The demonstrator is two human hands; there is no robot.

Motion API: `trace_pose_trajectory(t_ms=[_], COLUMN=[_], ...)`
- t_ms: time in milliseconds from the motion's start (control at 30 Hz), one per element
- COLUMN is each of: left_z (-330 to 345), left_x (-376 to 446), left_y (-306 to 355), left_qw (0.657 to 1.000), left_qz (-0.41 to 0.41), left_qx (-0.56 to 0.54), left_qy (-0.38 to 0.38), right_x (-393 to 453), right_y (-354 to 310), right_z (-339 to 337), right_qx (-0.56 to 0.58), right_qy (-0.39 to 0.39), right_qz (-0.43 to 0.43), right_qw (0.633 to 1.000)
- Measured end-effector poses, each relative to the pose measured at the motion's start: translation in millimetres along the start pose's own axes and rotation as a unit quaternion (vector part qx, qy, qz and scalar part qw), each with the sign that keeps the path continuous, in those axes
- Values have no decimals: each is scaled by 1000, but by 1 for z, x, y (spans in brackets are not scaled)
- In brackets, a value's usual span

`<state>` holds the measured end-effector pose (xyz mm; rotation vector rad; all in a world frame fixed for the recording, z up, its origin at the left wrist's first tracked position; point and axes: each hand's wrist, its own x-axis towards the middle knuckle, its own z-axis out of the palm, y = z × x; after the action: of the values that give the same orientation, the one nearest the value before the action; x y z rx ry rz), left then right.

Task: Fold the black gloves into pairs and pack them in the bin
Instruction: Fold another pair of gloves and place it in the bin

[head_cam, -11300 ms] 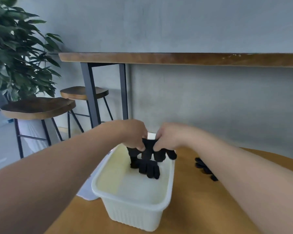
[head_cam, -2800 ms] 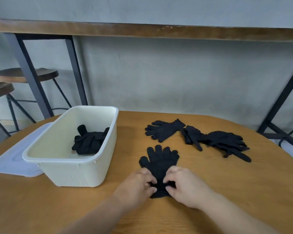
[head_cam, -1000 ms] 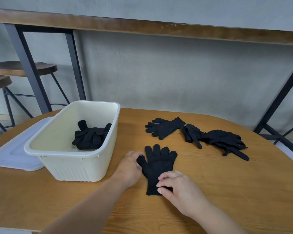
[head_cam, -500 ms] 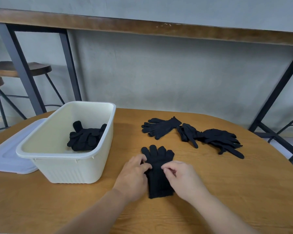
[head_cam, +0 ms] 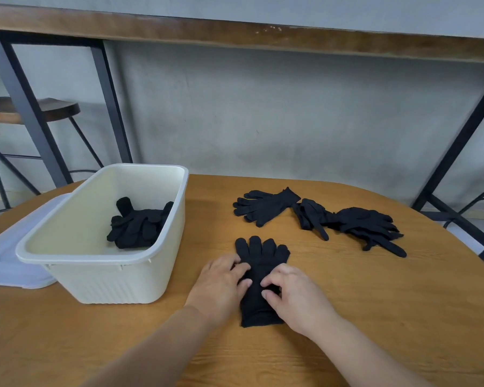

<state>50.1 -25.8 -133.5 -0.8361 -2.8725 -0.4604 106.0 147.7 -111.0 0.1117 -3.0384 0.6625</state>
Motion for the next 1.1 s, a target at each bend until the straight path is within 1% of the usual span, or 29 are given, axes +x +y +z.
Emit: trace_pose_trajectory(t_ms=[67,133,200,267,300,333,400,433,467,500,533,600,667,700,733,767,833,867,900,933,1033,1067,1100], left_z=[-1,-5,-8,-12,-15,-16,-14,-12,-11,-10,-10,-10,-9,-8,-7,-6,-5,-4,-4,-3,-2,-2,-2], left_x=[4,8,6,-1,-7,-12,-22,-25,-27,-27,-27,-26,-25,-25,-24,-24,-24,-24,-23,-23,-23,-23,-24], left_y=[-7,-9,-5,3,9,14,22,23,23,23,23,22,20,19,18,18,17,17,17,16,15,14,15], left_qw=[999,998,998,996,996,996,996,995,994,994,994,994,993,993,993,993,993,993,993,993,993,993,992], left_qz=[-27,-46,-46,-9,12,32,62,67,66,65,65,68,73,73,71,68,59,57,57,56,54,55,56], left_qx=[33,48,29,-5,-24,-41,-64,-74,-83,-89,-91,-87,-88,-88,-89,-91,-95,-96,-97,-98,-102,-104,-106], left_qy=[-18,-14,38,91,89,71,18,3,-3,-3,-6,-13,-17,-18,-19,-21,-25,-27,-28,-28,-29,-28,-29], right_x=[-1,-1,-1,2,4,8,19,26,34,42,50,65,77,83,90,97,109,112,112,109,87,82,79], right_y=[1,0,-1,-1,0,0,-2,-4,-7,-9,-12,-19,-19,-17,-15,-10,0,3,5,6,5,8,11], right_z=[0,1,1,-3,-5,-8,-17,-21,-25,-27,-28,-25,-19,-15,-12,-10,-14,-17,-19,-21,-20,-18,-16], right_qx=[3,6,9,9,15,30,96,146,205,272,340,455,509,528,552,571,582,587,602,617,593,592,605], right_qy=[1,3,-1,-17,-23,-18,15,30,35,23,-6,-92,-159,-161,-139,-97,7,39,48,31,-112,-131,-113], right_qz=[1,3,5,12,17,25,58,78,100,121,141,176,205,217,228,241,264,266,258,247,246,254,264], right_qw=[1000,1000,1000,1000,999,999,994,986,973,954,930,868,821,805,790,779,769,763,754,747,759,753,743])
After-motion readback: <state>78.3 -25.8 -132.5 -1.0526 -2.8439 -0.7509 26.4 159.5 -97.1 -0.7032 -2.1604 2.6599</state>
